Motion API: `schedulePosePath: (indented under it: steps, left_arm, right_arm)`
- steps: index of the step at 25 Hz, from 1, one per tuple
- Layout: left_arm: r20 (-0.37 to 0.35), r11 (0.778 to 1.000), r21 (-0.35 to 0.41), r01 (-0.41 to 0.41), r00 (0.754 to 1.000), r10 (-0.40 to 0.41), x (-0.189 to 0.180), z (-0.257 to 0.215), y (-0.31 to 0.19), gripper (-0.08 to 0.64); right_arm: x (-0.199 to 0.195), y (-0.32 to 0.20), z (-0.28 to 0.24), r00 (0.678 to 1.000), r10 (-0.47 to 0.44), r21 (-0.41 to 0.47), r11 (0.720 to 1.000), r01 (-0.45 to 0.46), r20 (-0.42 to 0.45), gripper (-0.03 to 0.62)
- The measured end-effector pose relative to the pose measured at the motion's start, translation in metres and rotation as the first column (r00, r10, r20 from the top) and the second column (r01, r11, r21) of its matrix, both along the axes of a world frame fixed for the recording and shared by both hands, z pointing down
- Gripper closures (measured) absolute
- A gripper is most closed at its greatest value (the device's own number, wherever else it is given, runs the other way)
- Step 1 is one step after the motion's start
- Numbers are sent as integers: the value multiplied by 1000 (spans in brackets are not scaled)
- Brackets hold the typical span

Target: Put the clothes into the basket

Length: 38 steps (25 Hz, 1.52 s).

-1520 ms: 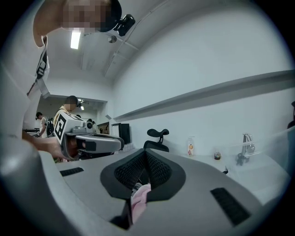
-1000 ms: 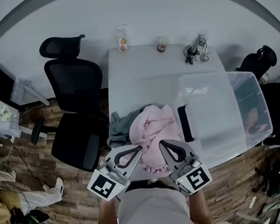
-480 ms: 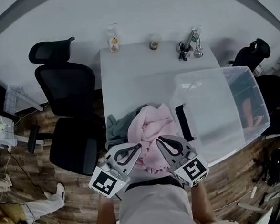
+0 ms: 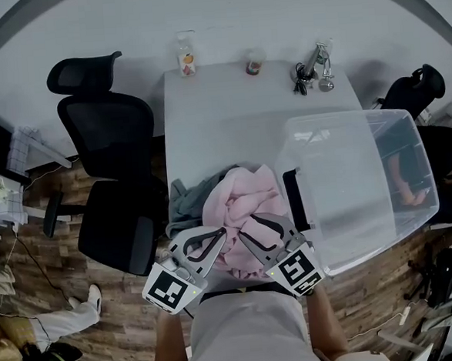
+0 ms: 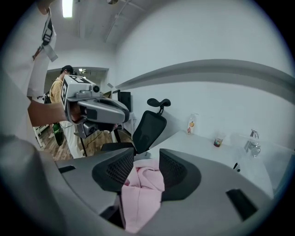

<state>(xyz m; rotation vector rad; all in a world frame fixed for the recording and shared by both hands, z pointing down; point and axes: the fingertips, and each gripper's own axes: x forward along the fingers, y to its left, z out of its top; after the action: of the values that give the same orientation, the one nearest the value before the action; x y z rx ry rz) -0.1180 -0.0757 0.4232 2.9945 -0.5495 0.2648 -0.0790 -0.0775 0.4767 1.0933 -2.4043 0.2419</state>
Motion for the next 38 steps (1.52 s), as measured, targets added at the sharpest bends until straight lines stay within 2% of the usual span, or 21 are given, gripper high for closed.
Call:
schedulePosePath:
  steps: [7,13,17,23,26,33,38]
  left_arm:
    - [15,1000,-14,21,1000,-21,4,10,-1,555]
    - [44,1000,-13,16,999,-16,6,23,-1,555]
    - [59,999,-29,19,998,-18,6,30,-1,555]
    - [71,999,-42,18,997,-15,6,38,-1,555]
    - [79,999,-38,14,997,-11,6,42,-1,555]
    - [92,999,-40,4,996,0,6,51,0,555]
    - [101,998,-62,5,995,1,6,59,1,555]
  right_arm:
    - [-10,1,26,989,-120,-58,992,116,-86,356]
    - [-14,3,51,971,-191,-116,978,175,-145,297]
    - [-16,8,67,954,-241,-166,963,213,-177,253]
    - [-21,17,87,927,-316,-235,935,267,-203,136]
    - [-20,22,95,908,-354,-258,920,295,-223,104]
    - [-22,23,112,902,-379,-280,906,316,-206,23]
    - [-28,20,123,901,-383,-276,905,323,-203,17]
